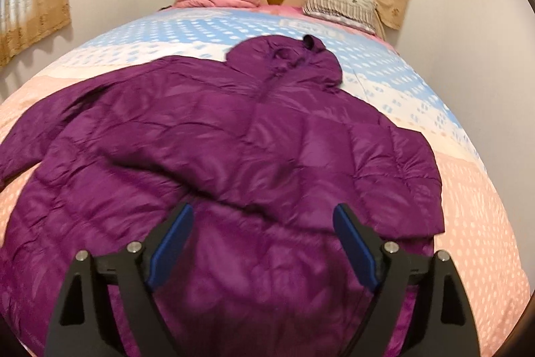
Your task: Fold large clothes
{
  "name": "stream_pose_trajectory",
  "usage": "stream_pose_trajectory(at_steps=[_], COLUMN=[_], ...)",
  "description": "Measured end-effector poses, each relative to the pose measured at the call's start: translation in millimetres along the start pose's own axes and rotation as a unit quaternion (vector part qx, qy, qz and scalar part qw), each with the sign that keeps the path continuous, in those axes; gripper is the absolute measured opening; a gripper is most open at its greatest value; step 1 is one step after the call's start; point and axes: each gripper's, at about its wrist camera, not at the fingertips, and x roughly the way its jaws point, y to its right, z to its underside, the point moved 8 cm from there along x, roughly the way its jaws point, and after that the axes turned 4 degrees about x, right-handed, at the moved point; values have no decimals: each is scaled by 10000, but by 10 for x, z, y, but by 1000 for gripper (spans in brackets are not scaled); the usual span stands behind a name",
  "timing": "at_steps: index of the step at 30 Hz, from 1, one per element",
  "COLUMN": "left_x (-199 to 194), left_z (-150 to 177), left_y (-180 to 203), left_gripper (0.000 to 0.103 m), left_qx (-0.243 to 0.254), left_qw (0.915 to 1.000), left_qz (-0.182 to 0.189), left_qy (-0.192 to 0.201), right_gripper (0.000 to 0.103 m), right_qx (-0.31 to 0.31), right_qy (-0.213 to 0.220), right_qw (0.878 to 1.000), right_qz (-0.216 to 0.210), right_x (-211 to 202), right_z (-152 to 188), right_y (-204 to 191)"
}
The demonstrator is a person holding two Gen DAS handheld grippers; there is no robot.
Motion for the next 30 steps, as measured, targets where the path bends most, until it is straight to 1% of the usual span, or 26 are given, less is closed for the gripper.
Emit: stream_pose_trajectory(at_steps=[3, 6, 7, 8, 9, 10, 11, 12, 13, 15, 16, 18, 19, 21, 23, 24, 25, 27, 30], left_x=[84, 142, 169, 166, 127, 73, 31, -38, -135, -327, -430, -738, -835, -1163, -1398, -1579, -1763, -2003, -2403], left_z=[158, 251, 281, 280, 269, 231, 194, 128, 29, -186, -299, -588, -662, -903, -1051, -1105, -1160, -1234, -1262], left_y=[-146, -13, 72, 109, 129, 153, 148, 120, 80, 27, 32, 106, 128, 343, 561, 719, 934, 1227, 1895], left_gripper=[102, 102, 93, 72, 56, 14, 4, 4, 4, 4, 4, 4, 4, 3, 3, 3, 3, 3, 3], left_qx=[-231, -313, -346, -390, -396, -280, -170, -144, -171, -43, -8, 125, 153, 278, 410, 513, 652, 826, 1193], left_qw=[9993, 9964, 9937, 9921, 9909, 9922, 9942, 9953, 9960, 9974, 9970, 9934, 9919, 9850, 9787, 9739, 9684, 9602, 9439], left_qz=[185, 653, 919, 1070, 1195, 1136, 982, 909, 866, 667, 610, 575, 595, 796, 914, 1060, 1192, 1372, 1725], left_qy=[-232, -439, -533, -523, -471, -434, -395, -292, -108, 274, 469, 980, 1108, 1507, 1792, 1941, 2092, 2289, 2550], right_gripper=[88, 88, 88, 88, 88, 88, 88, 88, 88, 88, 88, 88, 88, 88, 88, 88, 88, 88, 88], right_qx=[40, 45, 36, 30, 36, 48, 80, 115, 155, 258, 308, 531, 628, 827, 992, 1076, 1156, 1286, 1461], right_qy=[63, 111, 137, 167, 194, 205, 236, 256, 267, 302, 311, 313, 302, 307, 328, 343, 359, 376, 355], right_qw=[9999, 9998, 9998, 9997, 9996, 9996, 9996, 9995, 9995, 9992, 9989, 9971, 9960, 9931, 9901, 9884, 9866, 9835, 9784], right_qz=[-76, -147, -153, -163, -177, -173, -157, -131, -84, 80, 152, 438, 553, 770, 939, 1020, 1094, 1219, 1422], right_x=[-72, -116, -134, -157, -179, -189, -212, -240, -253, -270, -273, -274, -275, -300, -342, -376, -415, -483, -573], right_z=[28, 30, 29, 28, 27, 22, 20, 24, 29, 25, 18, 7, 3, 2, 12, 32, 59, 125, 247], right_y=[-79, -141, -154, -169, -170, -161, -122, -79, -16, 183, 268, 595, 735, 999, 1244, 1379, 1509, 1727, 2034])
